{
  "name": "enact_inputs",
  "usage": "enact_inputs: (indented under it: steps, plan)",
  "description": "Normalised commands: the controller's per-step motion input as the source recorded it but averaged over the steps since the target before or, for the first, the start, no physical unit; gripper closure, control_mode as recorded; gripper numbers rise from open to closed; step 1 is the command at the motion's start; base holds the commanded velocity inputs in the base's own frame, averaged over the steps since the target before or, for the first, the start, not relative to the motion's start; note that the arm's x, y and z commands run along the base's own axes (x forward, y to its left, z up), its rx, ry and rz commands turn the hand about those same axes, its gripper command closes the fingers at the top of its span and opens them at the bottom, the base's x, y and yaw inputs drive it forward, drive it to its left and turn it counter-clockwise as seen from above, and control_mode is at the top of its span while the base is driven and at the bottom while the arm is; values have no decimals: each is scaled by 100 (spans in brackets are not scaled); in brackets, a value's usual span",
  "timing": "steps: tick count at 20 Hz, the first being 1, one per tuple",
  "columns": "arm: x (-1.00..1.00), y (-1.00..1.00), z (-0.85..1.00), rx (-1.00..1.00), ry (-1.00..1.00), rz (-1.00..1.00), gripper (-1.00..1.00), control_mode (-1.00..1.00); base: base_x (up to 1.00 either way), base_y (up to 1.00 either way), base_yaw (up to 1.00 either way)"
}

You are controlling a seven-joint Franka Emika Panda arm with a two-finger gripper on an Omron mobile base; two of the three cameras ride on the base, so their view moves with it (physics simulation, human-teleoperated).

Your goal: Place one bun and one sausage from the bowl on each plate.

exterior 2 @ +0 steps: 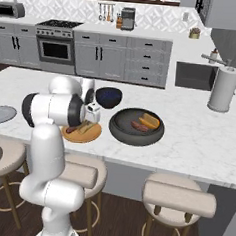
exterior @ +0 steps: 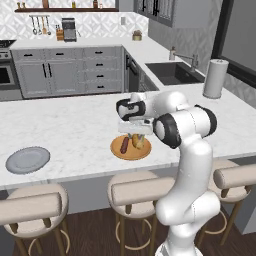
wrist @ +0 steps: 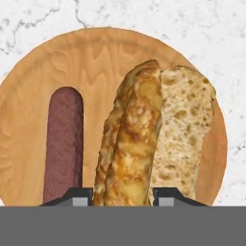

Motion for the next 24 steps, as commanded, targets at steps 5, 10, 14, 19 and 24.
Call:
enact_inputs:
  steps: [5,10,14,19,24]
  plan:
    - [9,12,-48,0,4,0,100,-100,0,0,0]
    - [15,6,-22,0,0,0,100,-100,0,0,0]
    - [19,2,-16,0,-2,0,100,-100,0,0,0]
    - [3,2,-10,0,-1,0,-100,-100,0,0,0]
    - [0,3,-1,0,0,0,-100,-100,0,0,0]
